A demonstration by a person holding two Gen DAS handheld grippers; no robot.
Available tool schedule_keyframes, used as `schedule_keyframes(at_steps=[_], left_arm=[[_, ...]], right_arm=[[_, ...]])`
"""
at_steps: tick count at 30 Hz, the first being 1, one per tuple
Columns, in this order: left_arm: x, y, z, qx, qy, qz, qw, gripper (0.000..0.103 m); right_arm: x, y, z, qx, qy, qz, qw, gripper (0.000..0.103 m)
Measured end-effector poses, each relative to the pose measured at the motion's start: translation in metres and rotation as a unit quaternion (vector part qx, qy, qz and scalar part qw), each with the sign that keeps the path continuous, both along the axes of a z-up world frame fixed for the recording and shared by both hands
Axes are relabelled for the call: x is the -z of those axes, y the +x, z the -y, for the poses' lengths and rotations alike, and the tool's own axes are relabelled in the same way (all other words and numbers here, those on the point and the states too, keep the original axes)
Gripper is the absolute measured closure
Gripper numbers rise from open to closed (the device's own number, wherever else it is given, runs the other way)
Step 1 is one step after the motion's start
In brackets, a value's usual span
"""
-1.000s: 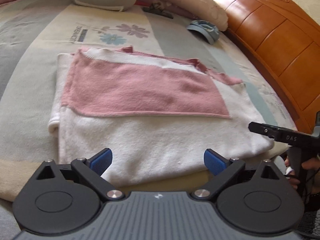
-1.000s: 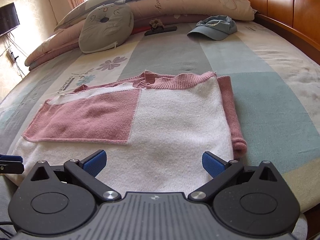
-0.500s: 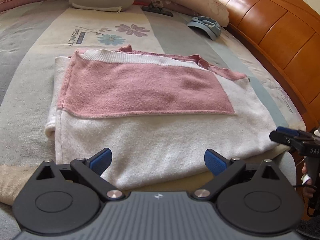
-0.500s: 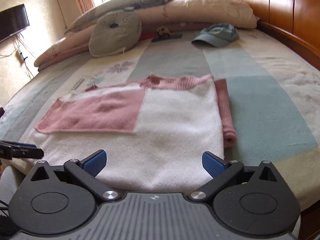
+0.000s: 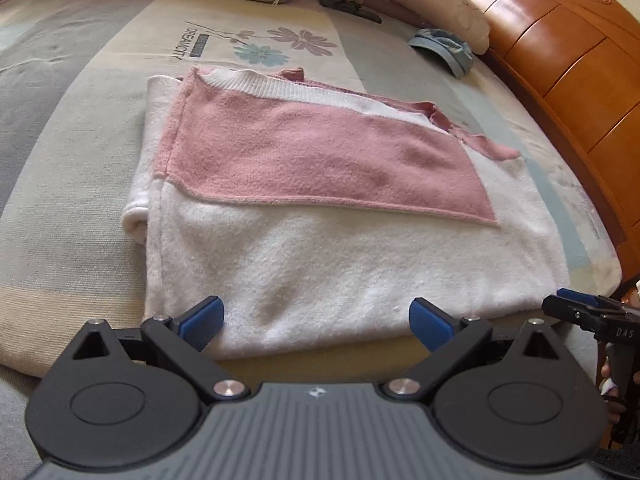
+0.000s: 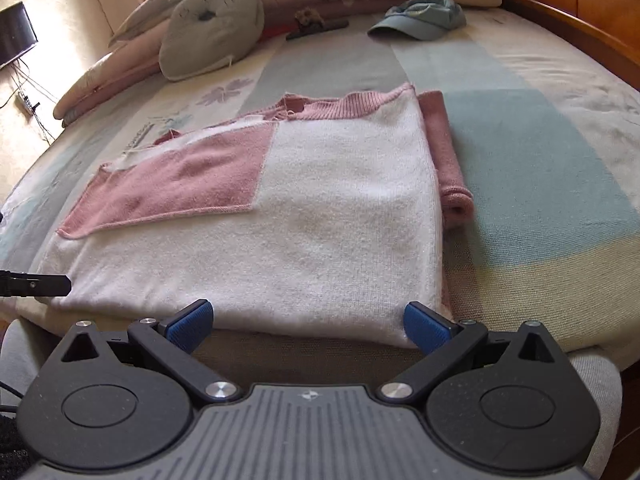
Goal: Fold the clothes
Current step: 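Roll the left tool and move it to the sweater side edge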
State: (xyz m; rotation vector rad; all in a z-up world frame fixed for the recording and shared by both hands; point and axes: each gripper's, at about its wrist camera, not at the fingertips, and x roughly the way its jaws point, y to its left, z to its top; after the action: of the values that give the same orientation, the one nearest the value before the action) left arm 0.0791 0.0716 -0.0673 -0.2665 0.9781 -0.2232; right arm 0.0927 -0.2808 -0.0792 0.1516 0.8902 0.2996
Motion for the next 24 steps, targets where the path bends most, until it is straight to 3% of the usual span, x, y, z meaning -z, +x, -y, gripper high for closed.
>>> schedule_keyframes(at_steps=[7,14,17,22,24], left_arm=[[-0.038,0.025,-0.024,0.012,-0.01,0.075,0.9971,0.004],[-0.027,0.067,-0.081,-0.042,-0.045,0.028,0.9977,0.004],[-0.016,0.079,-0.105,-0.061,-0.068,0.003,0.9958,0.004],[0.014,0.087,-0.127,-0.056,-0.161,-0.049,0.9843,0.004],[0.02,0.089,-0.13,-0.042,-0.178,-0.054,0.9816,0.004]], right_arm=[[-0.022,0.006,-0.009,-0.005,0.023,0.038,0.999,0.0],[-0.028,0.015,-0.022,-0.015,0.09,0.029,0.995,0.0],[-0.031,0.018,-0.027,-0.02,0.085,0.032,0.996,0.0],[-0.029,0.024,-0.032,-0.02,0.077,0.024,0.997,0.0],[-0.028,0.027,-0.034,-0.022,0.082,0.021,0.996,0.0]])
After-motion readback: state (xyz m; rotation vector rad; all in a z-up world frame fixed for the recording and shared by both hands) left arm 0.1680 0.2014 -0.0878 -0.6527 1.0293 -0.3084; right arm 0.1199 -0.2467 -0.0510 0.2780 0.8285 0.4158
